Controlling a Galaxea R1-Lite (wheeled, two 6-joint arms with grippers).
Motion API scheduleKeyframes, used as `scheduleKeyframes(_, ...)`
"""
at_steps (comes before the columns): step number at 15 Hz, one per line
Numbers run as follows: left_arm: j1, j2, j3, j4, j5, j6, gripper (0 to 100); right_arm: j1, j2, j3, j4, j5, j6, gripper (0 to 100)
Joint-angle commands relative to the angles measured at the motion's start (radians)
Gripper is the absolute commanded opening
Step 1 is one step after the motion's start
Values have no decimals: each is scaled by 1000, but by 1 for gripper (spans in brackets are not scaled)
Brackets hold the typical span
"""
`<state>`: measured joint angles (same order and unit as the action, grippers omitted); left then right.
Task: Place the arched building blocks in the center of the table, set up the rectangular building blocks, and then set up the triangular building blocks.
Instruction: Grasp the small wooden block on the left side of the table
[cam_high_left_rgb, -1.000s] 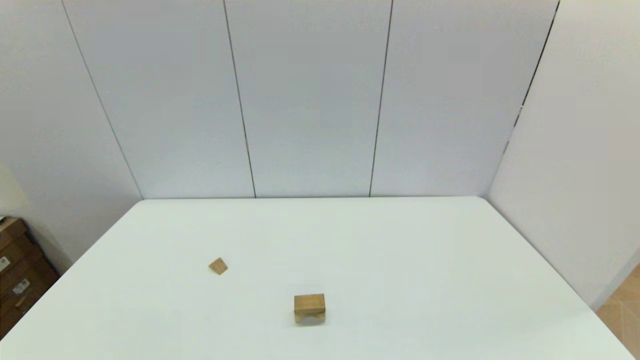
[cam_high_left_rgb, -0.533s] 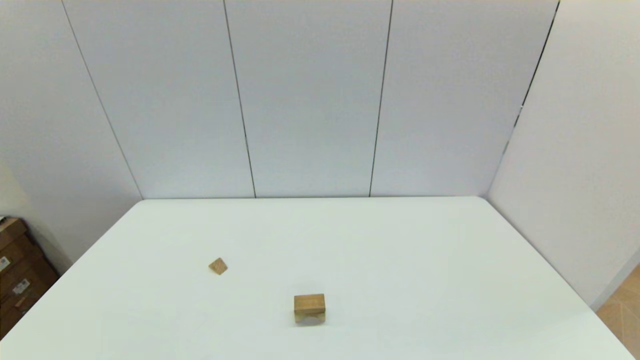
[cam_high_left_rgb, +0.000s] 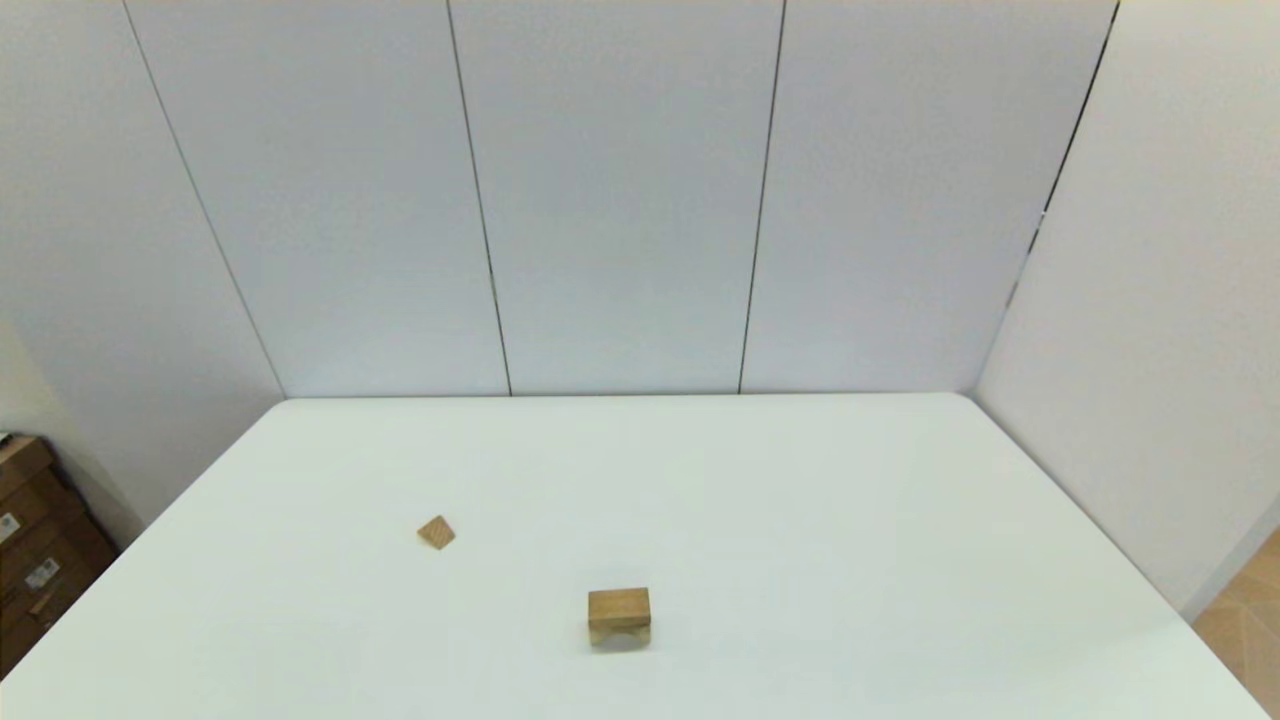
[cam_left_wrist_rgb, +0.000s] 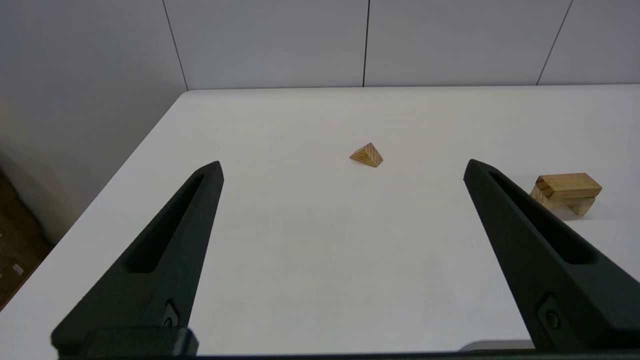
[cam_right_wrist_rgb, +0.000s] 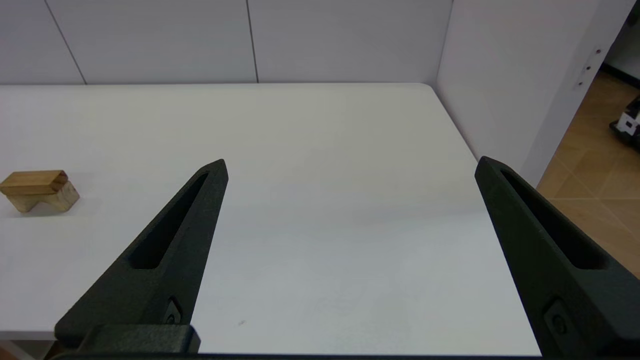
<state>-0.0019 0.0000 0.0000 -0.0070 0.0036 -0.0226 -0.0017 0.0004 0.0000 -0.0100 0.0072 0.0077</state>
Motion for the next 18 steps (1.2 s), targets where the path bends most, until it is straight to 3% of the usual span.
scheduleKeyframes(1,0,0,0,-1,-1,0,100,0,1,0,-1,0,0,100)
scheduleKeyframes(18,0,0,0,-1,1,0,100,0,1,0,-1,0,0,100)
